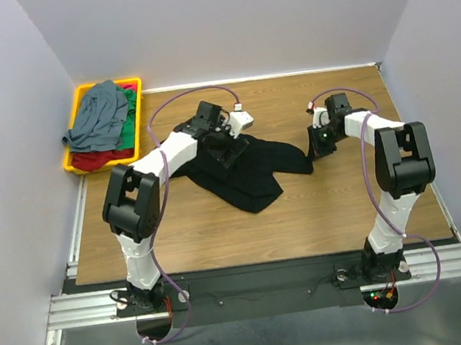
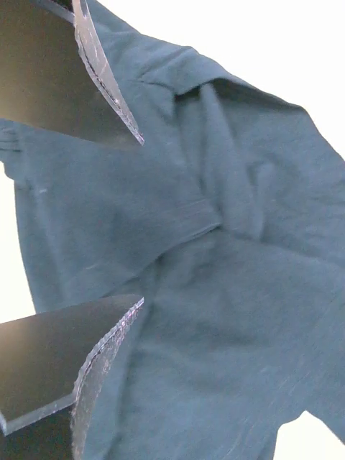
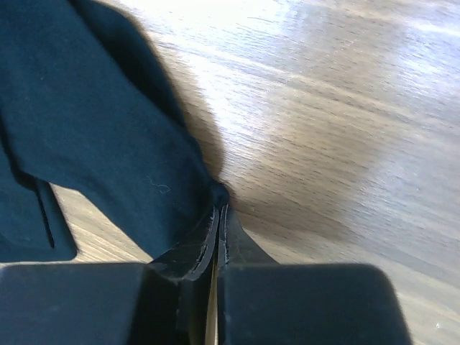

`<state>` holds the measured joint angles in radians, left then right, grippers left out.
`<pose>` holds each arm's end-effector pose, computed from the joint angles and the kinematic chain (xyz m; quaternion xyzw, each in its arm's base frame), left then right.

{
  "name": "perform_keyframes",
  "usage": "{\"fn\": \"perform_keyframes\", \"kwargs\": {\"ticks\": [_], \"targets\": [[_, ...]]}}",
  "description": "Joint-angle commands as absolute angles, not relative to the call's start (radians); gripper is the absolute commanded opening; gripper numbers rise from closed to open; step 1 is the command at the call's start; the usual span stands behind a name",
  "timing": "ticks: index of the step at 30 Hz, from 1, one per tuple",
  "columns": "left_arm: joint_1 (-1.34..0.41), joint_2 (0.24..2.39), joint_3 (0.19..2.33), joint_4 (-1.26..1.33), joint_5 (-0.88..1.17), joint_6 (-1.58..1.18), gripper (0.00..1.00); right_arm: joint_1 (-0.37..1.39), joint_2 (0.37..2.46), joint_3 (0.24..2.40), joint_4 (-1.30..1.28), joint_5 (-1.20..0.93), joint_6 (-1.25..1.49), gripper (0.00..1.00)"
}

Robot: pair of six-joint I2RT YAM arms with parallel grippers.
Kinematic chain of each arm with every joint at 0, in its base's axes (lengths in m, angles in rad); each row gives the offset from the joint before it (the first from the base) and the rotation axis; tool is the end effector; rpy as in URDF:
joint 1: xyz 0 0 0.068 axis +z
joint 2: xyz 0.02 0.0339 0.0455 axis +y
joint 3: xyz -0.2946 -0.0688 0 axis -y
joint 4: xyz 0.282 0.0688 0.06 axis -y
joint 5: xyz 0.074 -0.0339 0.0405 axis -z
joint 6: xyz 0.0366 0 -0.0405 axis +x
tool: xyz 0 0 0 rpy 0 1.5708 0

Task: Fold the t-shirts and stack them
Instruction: Move the tshirt to the center of the board

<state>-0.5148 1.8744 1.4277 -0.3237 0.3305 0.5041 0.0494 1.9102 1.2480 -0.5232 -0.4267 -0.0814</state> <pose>0.4000 -0.2399 0.2513 0.4990 0.7618 -0.1536 0.3835 0.4165 0.0358 0.1658 -0.1032 0.9545 0.2048 0.1905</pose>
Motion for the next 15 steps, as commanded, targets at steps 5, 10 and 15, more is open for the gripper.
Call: {"fn": "perform_keyframes", "kwargs": {"ticks": [5, 10, 15], "targets": [[-0.555, 1.974, 1.542, -0.270, 0.158, 0.466, 0.88, 0.063, 1.858, 1.229, -0.528, -0.425, -0.074, 0.00], [-0.551, 1.987, 1.577, -0.295, 0.106, 0.468, 0.45, 0.060, 1.795, 1.218, -0.526, -0.362, -0.063, 0.01], [-0.505, 1.898, 1.600, -0.305, 0.132, 0.443, 0.06, 0.022, 1.752, 1.224, -0.526, -0.288, -0.066, 0.01]]}}
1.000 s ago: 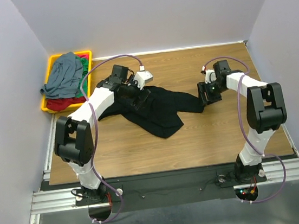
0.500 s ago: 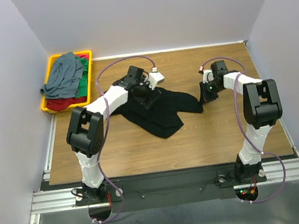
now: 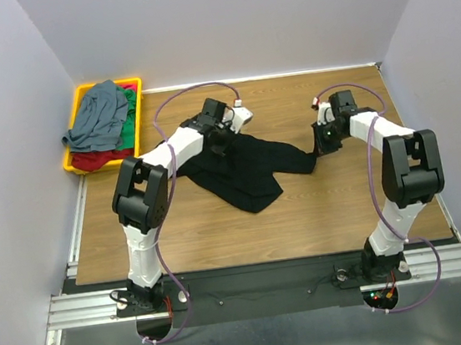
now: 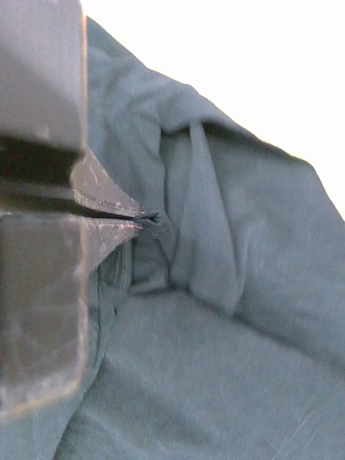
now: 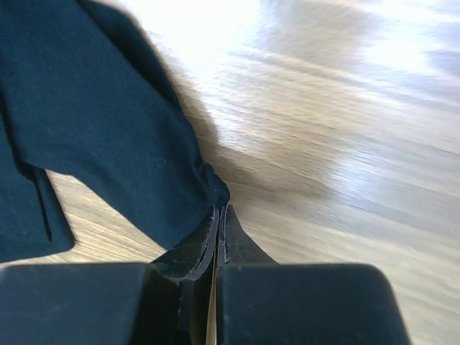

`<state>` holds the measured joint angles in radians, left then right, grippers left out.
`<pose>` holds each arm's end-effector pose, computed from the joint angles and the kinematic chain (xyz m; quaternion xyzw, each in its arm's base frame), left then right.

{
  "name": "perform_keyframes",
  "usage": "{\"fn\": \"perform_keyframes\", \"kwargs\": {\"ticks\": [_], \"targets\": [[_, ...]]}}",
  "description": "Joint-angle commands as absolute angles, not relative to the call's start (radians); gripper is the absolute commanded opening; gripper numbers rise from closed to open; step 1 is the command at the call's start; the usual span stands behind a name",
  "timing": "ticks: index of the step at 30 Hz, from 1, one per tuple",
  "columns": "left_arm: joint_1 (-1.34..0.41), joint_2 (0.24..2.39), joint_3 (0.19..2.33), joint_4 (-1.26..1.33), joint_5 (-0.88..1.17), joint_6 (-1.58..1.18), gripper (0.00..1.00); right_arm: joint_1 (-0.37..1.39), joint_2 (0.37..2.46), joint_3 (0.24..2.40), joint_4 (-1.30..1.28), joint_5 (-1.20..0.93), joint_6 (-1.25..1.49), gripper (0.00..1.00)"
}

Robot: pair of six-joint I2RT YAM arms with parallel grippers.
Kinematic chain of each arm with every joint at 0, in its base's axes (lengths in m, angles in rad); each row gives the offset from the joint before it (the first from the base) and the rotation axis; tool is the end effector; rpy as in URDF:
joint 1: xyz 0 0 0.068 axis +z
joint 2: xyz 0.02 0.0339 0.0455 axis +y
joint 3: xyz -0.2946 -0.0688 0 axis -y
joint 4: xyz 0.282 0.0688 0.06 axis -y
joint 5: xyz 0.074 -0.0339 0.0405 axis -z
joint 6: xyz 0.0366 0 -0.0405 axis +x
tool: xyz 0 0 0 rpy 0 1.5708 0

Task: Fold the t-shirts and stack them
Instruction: Move the tshirt to the center of the board, then flatten the tshirt out

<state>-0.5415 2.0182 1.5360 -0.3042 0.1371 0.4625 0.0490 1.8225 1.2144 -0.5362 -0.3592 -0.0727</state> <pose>0.4285 -0.2635 0.2234 0.4666 0.7956 -0.0783 0.3785 0.4028 0.0326 0.1884 -0.0962 0.9575 0.1721 0.2103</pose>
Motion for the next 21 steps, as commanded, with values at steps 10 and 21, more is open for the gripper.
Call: {"fn": "perform_keyframes", "kwargs": {"ticks": [10, 21], "targets": [[-0.282, 1.735, 1.722, -0.328, 0.282, 0.324, 0.00, -0.175, 1.648, 1.296, -0.531, -0.204, -0.149, 0.01], [-0.114, 1.611, 1.651, -0.313, 0.342, 0.284, 0.00, -0.308, 1.560, 1.396, -0.560, -0.127, -0.307, 0.01]]}}
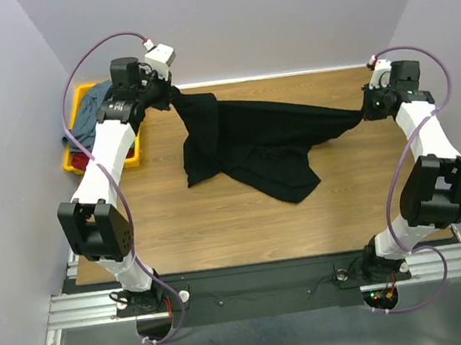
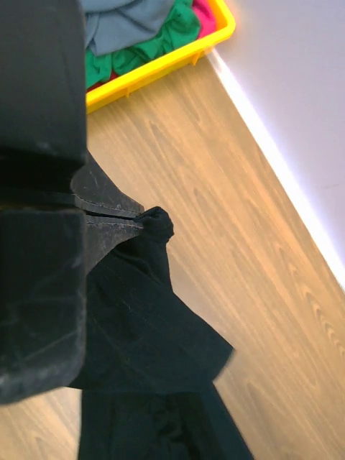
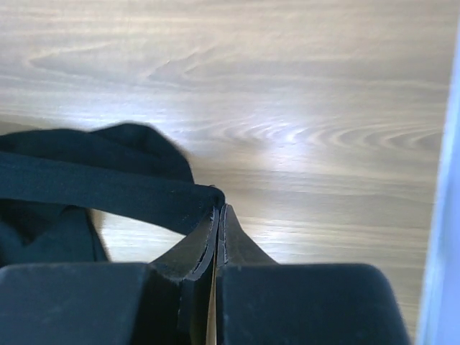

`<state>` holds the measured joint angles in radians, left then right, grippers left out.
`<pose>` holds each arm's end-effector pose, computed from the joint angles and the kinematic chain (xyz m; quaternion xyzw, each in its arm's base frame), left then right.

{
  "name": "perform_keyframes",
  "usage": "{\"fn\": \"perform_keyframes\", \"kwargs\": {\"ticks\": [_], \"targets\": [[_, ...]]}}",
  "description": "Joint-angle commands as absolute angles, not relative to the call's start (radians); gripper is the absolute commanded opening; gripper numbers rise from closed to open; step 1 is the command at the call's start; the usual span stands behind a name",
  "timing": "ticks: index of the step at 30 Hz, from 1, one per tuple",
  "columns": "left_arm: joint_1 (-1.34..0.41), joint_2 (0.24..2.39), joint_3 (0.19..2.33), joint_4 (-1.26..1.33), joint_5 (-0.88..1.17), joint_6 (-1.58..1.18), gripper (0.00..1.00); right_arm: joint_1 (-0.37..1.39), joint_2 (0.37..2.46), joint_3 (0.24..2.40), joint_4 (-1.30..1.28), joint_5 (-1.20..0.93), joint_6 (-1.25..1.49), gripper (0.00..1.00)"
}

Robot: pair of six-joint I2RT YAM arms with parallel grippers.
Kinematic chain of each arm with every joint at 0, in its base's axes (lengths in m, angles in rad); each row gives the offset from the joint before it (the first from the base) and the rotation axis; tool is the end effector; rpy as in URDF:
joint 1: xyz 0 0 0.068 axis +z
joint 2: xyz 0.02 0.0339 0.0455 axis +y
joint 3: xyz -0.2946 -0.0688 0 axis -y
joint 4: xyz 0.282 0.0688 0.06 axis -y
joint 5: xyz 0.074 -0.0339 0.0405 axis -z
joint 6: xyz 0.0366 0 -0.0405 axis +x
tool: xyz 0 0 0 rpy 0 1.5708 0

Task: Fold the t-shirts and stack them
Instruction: Flatten the tshirt out

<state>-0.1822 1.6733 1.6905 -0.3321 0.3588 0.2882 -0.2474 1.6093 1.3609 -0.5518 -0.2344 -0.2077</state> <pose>0.4245 -0.0913 0.4379 0.2875 0.7499 -0.1136 0.5849 0.3858 -0.0887 0.3181 -0.0257 0.9210 0.0214 0.3881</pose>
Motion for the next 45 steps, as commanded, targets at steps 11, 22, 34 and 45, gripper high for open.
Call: {"fn": "perform_keyframes", "kwargs": {"ticks": [11, 22, 34, 45], "targets": [[-0.061, 1.589, 1.775, -0.301, 0.678, 0.406, 0.00, -0.318, 1.523, 1.633, -0.572, -0.172, -0.262, 0.01], [-0.060, 1.503, 1.839, -0.172, 0.831, 0.561, 0.00, -0.319, 1.563, 2.019, -0.571, -0.135, -0.218, 0.00], [-0.054, 1.250, 1.410, -0.160, 0.781, 0.649, 0.00, -0.319, 1.428, 1.816, -0.552, -0.123, -0.272, 0.01], [-0.096, 1.377, 1.430, -0.434, 0.856, 0.595, 0.00, -0.318, 1.392, 1.697, -0.638, -0.363, -0.250, 0.01]]}}
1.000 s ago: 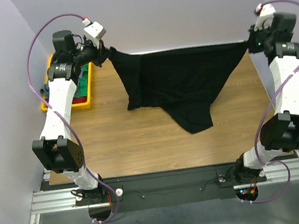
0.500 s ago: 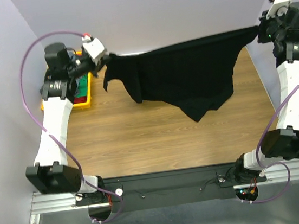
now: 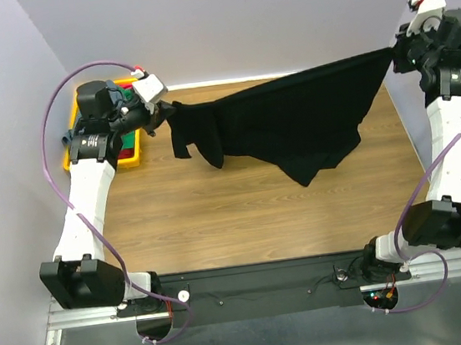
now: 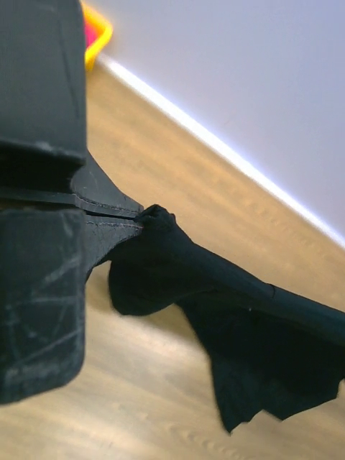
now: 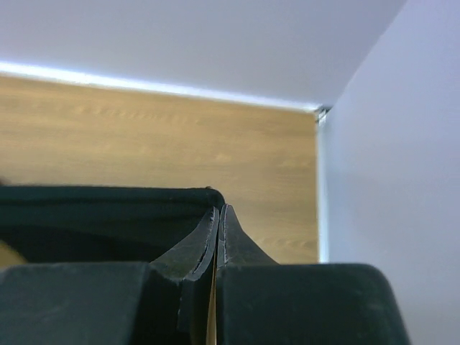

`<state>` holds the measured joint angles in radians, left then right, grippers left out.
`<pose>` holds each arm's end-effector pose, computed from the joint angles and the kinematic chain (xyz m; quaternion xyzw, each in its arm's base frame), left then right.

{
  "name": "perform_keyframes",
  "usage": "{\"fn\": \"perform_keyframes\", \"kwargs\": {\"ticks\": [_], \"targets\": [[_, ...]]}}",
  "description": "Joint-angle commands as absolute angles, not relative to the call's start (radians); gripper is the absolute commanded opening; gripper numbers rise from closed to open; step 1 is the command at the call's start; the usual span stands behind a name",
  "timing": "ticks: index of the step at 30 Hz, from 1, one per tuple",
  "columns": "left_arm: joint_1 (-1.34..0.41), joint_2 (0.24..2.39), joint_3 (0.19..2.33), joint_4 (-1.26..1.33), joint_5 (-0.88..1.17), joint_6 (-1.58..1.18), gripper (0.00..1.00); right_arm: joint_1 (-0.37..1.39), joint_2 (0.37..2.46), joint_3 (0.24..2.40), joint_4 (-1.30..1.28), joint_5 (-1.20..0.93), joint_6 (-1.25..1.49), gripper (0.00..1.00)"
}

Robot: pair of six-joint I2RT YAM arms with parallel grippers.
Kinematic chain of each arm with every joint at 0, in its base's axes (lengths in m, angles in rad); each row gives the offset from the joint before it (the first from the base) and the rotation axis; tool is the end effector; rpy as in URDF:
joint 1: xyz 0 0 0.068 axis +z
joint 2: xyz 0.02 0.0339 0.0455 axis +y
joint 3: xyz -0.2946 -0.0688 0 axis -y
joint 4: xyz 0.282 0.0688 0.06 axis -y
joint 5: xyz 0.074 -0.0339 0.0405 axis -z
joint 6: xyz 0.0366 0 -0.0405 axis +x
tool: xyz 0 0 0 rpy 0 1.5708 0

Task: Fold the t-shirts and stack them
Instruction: Flatten the tshirt out

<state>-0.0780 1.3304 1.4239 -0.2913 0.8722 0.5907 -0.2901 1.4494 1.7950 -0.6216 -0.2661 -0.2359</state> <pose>0.3175 -0.0529 0.4665 0.4830 0.5744 -0.1704 0.6386 0.3233 -0.0865 0.5281 -0.0586 0.7925 -0.0532 0.6047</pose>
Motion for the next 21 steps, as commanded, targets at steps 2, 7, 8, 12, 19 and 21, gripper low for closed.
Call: {"fn": "perform_keyframes", "kwargs": {"ticks": [2, 7, 8, 12, 19, 21], "targets": [[-0.177, 1.426, 1.408, -0.512, 0.801, 0.688, 0.00, -0.316, 1.356, 1.575, -0.678, -0.442, -0.267, 0.01], [-0.307, 1.546, 1.347, -0.552, 0.614, 0.702, 0.00, -0.308, 1.322, 1.321, -0.699, -0.439, -0.328, 0.00], [-0.313, 1.610, 1.374, -0.563, 0.621, 0.710, 0.00, -0.308, 1.321, 1.290, -0.698, -0.420, -0.337, 0.01], [-0.319, 1.794, 1.523, -0.586, 0.646, 0.718, 0.04, -0.308, 1.347, 1.204, -0.672, -0.371, -0.362, 0.01], [-0.316, 2.080, 1.857, -0.604, 0.575, 0.715, 0.18, -0.308, 1.459, 1.239, -0.641, -0.328, -0.337, 0.01], [-0.305, 2.106, 1.896, -0.603, 0.546, 0.690, 0.26, -0.308, 1.479, 1.250, -0.638, -0.328, -0.328, 0.01]]}}
